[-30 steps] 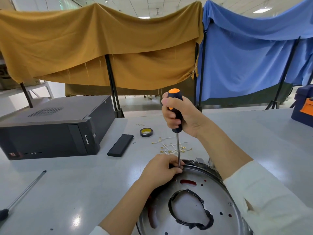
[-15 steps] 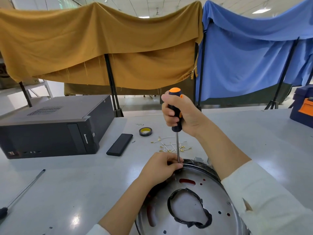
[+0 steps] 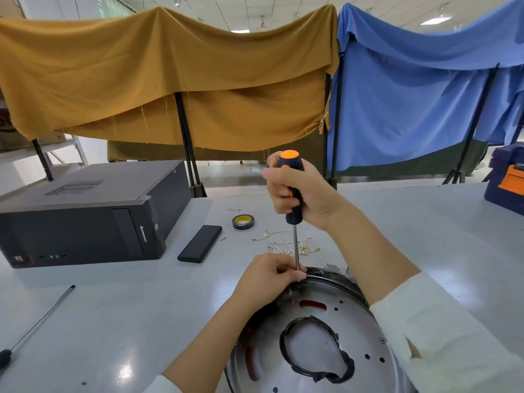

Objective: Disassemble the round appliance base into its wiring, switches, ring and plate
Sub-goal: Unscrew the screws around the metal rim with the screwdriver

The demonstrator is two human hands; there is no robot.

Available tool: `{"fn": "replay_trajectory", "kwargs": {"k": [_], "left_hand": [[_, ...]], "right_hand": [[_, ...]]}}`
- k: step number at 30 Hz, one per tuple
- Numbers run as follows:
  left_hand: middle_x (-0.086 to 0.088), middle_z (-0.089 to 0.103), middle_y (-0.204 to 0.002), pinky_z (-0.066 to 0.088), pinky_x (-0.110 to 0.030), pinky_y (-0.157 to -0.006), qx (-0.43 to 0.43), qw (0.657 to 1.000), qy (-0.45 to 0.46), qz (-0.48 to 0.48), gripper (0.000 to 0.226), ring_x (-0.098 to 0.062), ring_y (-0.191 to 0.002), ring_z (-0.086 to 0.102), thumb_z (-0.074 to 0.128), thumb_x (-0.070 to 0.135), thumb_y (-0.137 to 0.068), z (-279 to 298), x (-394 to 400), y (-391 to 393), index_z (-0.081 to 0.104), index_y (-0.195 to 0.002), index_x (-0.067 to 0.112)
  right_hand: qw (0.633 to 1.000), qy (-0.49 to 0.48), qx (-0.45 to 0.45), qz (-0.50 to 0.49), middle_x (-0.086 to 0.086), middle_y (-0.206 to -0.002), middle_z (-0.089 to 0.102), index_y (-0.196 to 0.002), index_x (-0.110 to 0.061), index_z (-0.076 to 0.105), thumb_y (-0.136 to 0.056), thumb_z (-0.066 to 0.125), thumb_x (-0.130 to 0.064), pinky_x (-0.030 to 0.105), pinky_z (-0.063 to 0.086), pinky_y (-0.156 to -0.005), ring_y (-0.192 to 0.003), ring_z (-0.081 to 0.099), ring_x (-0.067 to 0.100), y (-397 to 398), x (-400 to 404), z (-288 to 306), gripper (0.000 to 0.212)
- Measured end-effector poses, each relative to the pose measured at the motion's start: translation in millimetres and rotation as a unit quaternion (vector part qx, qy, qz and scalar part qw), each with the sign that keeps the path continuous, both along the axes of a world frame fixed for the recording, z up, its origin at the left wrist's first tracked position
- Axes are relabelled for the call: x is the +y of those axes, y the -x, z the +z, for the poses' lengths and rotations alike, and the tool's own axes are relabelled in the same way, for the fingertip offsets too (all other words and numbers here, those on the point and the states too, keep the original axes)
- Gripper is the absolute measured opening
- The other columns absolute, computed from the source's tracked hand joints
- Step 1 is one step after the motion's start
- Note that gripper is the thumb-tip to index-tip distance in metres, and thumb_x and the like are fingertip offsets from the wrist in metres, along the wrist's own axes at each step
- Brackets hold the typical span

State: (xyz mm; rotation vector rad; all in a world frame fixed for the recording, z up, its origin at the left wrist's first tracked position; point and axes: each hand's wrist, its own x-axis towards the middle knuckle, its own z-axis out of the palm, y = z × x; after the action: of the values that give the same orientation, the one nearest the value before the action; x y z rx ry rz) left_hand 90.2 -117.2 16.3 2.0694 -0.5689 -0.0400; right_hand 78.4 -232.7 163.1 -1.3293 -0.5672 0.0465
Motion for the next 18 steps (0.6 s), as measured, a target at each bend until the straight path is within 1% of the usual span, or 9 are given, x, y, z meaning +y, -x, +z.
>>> {"fn": "replay_trajectory", "kwargs": {"k": [1,3,5,7,8,11,14,16,18], "left_hand": [[0.021,0.071,-0.088,0.051,-0.026,-0.083,0.003,1.0,-0.003,-0.008,0.019,-0.006,-0.086,0.068,0.064,0.03,-0.082,0.4,-0.2,0.9,0.069,-0.081,0.049],[0.024,0.07,-0.091,0.049,-0.028,-0.09,0.004,1.0,-0.01,-0.016,0.021,-0.001,-0.094,0.065,0.056,0.029,-0.087,0.8,-0.8,2.1,0.067,-0.086,0.047],[0.024,0.07,-0.087,0.049,-0.029,-0.09,-0.003,1.0,-0.016,-0.008,0.022,0.003,-0.094,0.063,0.054,0.027,-0.089,1.7,-1.9,2.5,0.067,-0.084,0.044],[0.023,0.071,-0.082,0.05,-0.028,-0.087,0.0,1.0,-0.011,0.002,0.024,0.004,-0.089,0.063,0.055,0.026,-0.087,2.6,-3.3,1.9,0.068,-0.078,0.043],[0.022,0.071,-0.081,0.051,-0.027,-0.086,0.003,1.0,-0.01,0.006,0.024,0.005,-0.087,0.064,0.056,0.025,-0.086,2.6,-4.0,1.3,0.069,-0.077,0.044],[0.023,0.071,-0.08,0.052,-0.031,-0.087,0.005,1.0,-0.015,0.024,0.02,0.001,-0.081,0.067,0.062,0.031,-0.08,2.2,-3.3,1.0,0.068,-0.075,0.049],[0.024,0.07,-0.085,0.052,-0.034,-0.087,0.0,1.0,-0.019,0.018,0.012,-0.002,-0.08,0.068,0.063,0.044,-0.076,1.4,-0.8,2.2,0.068,-0.084,0.052],[0.026,0.069,-0.092,0.048,-0.033,-0.093,0.002,1.0,-0.017,0.004,0.016,0.001,-0.092,0.064,0.057,0.049,-0.077,2.7,-0.7,4.0,0.066,-0.089,0.056],[0.026,0.069,-0.092,0.046,-0.034,-0.096,0.006,1.0,-0.015,0.007,0.016,0.005,-0.098,0.061,0.055,0.041,-0.084,3.6,-1.5,4.0,0.068,-0.09,0.051]], "right_hand": [[0.999,0.0,0.017,0.045,-0.004,-0.052,0.039,-0.075,-0.017,0.043,-0.083,0.058,-0.011,0.021,0.022,-0.044,-0.038,0.028,0.01,-0.4,-4.4,2.5,0.019],[1.0,0.019,0.01,0.003,-0.001,-0.056,0.044,-0.074,-0.014,0.044,-0.084,0.062,-0.012,0.024,0.032,-0.046,-0.041,0.036,0.011,-0.8,-6.5,2.5,0.02],[0.986,0.066,-0.027,-0.152,0.001,-0.066,0.053,-0.082,-0.012,0.047,-0.086,0.066,-0.021,0.029,0.046,-0.057,-0.054,0.051,0.015,2.3,-1.6,-1.4,0.021],[0.942,0.111,-0.073,-0.309,0.0,-0.075,0.056,-0.086,-0.019,0.05,-0.085,0.066,-0.035,0.028,0.049,-0.064,-0.067,0.056,0.015,6.2,5.3,-8.0,0.023],[0.931,0.114,-0.093,-0.335,-0.001,-0.076,0.055,-0.085,-0.022,0.049,-0.086,0.064,-0.038,0.027,0.048,-0.064,-0.07,0.056,0.017,7.2,9.1,-11.2,0.021],[0.955,0.078,-0.078,-0.277,0.003,-0.069,0.049,-0.081,-0.018,0.05,-0.088,0.059,-0.028,0.028,0.042,-0.057,-0.058,0.047,0.015,7.4,13.1,-11.3,0.016],[0.998,0.009,-0.008,-0.067,0.0,-0.052,0.042,-0.065,-0.014,0.044,-0.085,0.056,-0.018,0.022,0.029,-0.042,-0.039,0.032,0.012,2.9,-5.6,-3.1,0.024],[0.999,-0.008,0.024,0.032,-0.003,-0.05,0.039,-0.066,-0.015,0.041,-0.085,0.052,-0.018,0.022,0.026,-0.042,-0.038,0.028,0.01,0.1,-18.7,1.9,0.022],[1.0,-0.002,0.018,-0.005,-0.001,-0.057,0.045,-0.077,-0.014,0.045,-0.089,0.053,-0.019,0.025,0.035,-0.046,-0.042,0.035,0.012,-1.3,-21.3,1.5,0.016]]}}
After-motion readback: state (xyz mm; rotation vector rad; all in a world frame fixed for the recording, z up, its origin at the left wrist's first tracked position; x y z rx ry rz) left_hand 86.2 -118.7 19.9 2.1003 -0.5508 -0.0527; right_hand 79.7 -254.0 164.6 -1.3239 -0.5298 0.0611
